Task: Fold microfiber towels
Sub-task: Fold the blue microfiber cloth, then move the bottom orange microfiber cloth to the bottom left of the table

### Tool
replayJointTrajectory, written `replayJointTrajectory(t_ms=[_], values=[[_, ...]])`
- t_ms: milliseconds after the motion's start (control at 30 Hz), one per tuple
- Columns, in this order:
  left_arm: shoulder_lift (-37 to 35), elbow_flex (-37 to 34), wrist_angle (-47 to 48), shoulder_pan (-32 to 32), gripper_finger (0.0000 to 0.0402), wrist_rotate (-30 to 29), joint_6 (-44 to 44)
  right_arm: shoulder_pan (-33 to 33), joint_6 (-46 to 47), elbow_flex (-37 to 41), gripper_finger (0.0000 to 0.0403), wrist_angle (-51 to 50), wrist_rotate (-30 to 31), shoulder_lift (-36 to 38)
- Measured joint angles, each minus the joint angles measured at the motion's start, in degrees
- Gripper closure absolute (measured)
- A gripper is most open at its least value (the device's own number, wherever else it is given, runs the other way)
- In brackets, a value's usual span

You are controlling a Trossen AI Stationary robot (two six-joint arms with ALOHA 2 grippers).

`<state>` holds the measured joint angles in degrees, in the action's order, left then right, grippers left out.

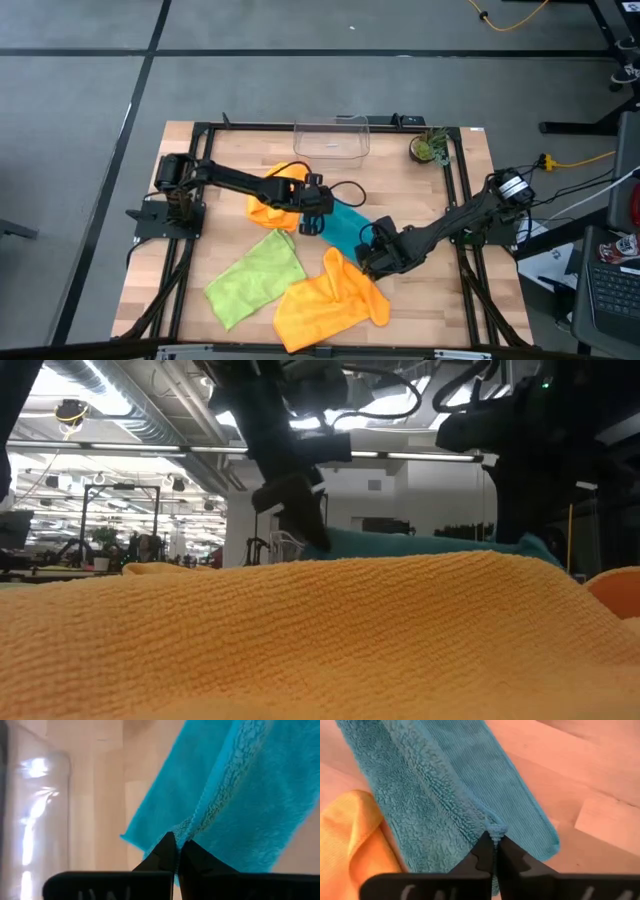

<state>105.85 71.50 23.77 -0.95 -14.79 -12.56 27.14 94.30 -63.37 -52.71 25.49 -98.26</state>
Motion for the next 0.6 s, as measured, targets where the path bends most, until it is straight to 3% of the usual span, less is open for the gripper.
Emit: replayJointTrajectory(t_ms=[233,333,600], values=[[-0.01,0.02,-2.52,-2.09,0.0389,2.78,-0.03,-0.79,0.39,-0.02,0.0352,-5.78,-1.08,0.00],[-0.01,0.02,-2.12,-3.09,0.0364,5.72,1.39,-1.15,2.94,-0.02,0.0340,-8.44,-1.99,0.00],[-0.01,0.02,-2.17,-4.96,0.0290,6.17,1.50,-1.17,3.02,-0.02,0.0271,-10.33,-6.09,0.00]])
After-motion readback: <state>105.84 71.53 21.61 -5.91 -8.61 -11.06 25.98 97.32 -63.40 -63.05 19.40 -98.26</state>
